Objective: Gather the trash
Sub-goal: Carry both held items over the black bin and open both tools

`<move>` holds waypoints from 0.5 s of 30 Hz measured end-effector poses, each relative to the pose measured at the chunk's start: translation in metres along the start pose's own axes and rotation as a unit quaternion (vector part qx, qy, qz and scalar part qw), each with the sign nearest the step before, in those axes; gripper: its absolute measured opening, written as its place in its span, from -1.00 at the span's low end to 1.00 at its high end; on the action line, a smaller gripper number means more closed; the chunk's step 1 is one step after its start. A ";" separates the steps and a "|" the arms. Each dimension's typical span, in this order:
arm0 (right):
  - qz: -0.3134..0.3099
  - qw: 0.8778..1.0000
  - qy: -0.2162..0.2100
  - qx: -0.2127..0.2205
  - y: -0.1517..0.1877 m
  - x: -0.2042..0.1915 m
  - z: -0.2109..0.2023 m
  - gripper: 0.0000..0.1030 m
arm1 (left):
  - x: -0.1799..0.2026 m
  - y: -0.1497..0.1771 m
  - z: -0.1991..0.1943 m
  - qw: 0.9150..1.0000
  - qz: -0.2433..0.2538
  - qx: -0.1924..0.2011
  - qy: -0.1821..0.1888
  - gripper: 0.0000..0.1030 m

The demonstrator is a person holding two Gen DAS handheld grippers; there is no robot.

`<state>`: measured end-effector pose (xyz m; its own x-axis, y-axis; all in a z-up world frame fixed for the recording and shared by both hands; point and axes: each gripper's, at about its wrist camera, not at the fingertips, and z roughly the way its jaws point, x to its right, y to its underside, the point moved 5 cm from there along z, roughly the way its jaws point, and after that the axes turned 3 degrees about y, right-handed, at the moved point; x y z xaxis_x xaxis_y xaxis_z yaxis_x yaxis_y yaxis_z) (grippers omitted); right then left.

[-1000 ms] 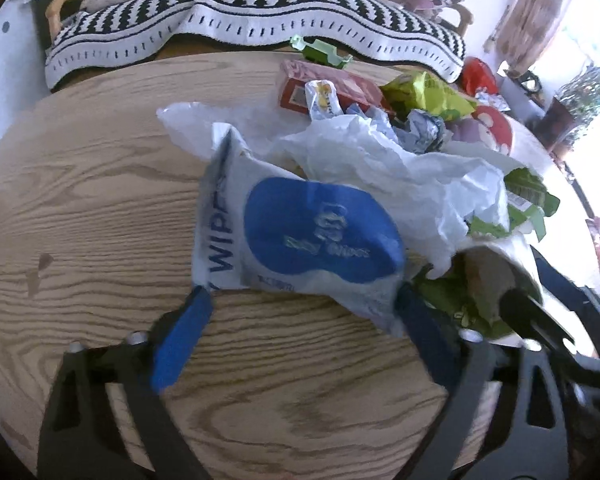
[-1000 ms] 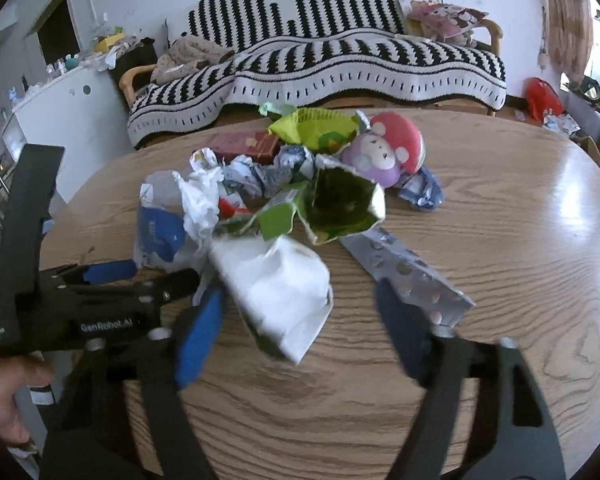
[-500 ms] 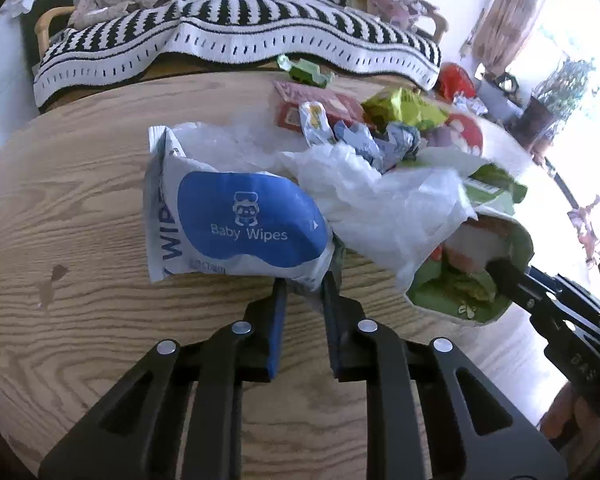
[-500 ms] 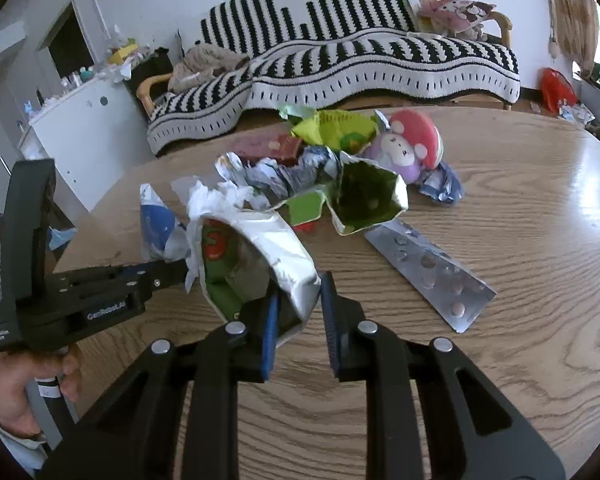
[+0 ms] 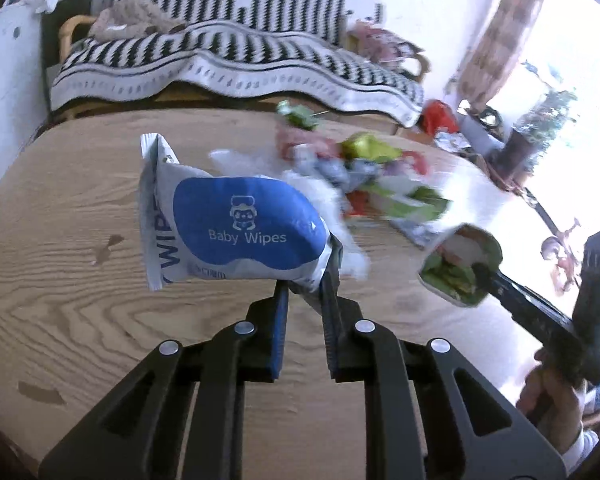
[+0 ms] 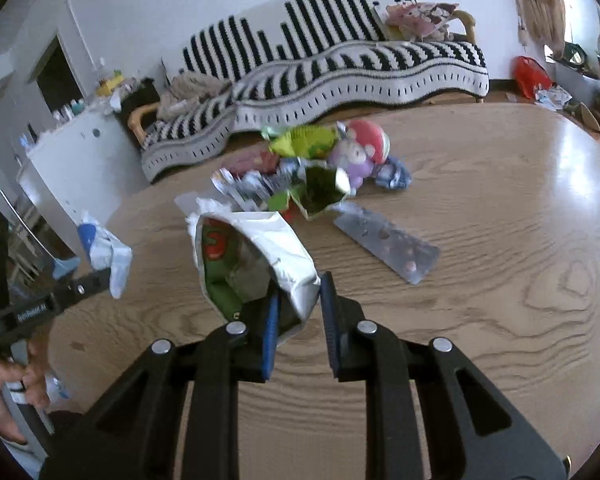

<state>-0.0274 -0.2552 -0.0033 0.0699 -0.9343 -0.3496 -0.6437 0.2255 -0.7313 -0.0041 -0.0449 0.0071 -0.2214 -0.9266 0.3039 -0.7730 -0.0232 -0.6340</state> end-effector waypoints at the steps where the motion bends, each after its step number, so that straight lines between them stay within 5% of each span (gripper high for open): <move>1: 0.000 1.000 -0.002 0.011 -0.004 0.003 -0.015 -0.61 | 0.010 0.001 -0.006 1.000 0.010 0.002 0.005 -0.70; 8: 0.029 0.995 0.050 0.081 0.010 0.073 -0.152 -0.61 | 0.147 0.035 -0.032 0.987 0.105 -0.023 0.118 -0.70; 15: 0.095 0.980 0.176 0.024 0.112 0.194 -0.233 -0.61 | 0.293 0.153 0.013 0.940 0.197 -0.165 0.225 -0.70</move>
<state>-0.2637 -0.4753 -0.0166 -0.3195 -0.9100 -0.2643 -0.5820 0.4086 -0.7031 -0.1797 -0.3246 -0.0106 -0.7007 -0.5845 0.4092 -0.7042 0.4743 -0.5283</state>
